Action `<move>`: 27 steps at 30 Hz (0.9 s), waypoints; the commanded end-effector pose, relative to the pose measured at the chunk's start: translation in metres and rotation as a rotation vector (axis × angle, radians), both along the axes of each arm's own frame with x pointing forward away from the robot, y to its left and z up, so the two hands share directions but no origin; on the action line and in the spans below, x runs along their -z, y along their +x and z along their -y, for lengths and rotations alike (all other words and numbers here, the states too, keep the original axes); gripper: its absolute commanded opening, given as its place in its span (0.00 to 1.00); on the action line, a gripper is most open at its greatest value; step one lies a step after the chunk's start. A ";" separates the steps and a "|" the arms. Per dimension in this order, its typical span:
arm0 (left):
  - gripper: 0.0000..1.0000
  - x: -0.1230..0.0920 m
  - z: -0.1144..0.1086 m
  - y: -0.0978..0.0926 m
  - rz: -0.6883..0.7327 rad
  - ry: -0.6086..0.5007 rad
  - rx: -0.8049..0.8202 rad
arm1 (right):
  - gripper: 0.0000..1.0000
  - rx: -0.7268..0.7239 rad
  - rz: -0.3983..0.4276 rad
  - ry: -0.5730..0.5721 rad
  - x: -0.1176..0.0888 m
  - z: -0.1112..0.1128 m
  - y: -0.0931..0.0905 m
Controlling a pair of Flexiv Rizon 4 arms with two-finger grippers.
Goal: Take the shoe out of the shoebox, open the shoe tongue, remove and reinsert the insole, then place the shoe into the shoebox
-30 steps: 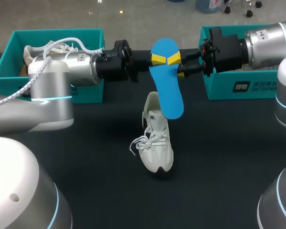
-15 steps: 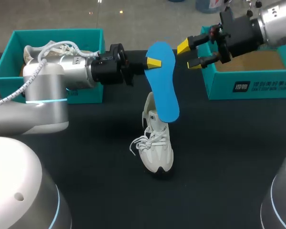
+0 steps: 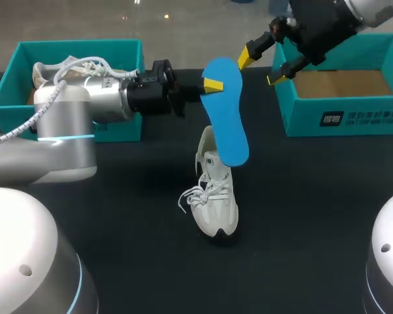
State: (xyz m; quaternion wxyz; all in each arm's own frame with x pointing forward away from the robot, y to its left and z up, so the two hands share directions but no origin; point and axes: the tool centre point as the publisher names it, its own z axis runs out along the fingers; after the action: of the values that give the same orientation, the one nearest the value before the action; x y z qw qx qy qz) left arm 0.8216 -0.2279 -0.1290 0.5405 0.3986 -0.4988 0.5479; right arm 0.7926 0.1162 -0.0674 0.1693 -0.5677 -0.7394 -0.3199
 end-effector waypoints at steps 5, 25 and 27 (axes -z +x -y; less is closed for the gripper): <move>0.00 0.001 0.003 0.001 -0.003 -0.003 -0.001 | 1.00 0.075 0.050 -0.178 -0.005 -0.012 -0.007; 0.00 0.005 0.009 0.002 -0.016 0.004 -0.003 | 1.00 0.106 0.054 -0.315 -0.005 -0.017 -0.004; 0.00 0.004 0.009 0.004 -0.016 0.002 -0.014 | 1.00 0.138 0.049 -0.390 -0.002 -0.025 -0.004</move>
State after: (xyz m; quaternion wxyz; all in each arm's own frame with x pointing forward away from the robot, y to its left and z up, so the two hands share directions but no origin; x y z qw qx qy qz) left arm 0.8261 -0.2346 -0.1332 0.5426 0.4054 -0.4943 0.5449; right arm 0.7842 0.1217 -0.0694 0.0660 -0.6051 -0.7509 -0.2564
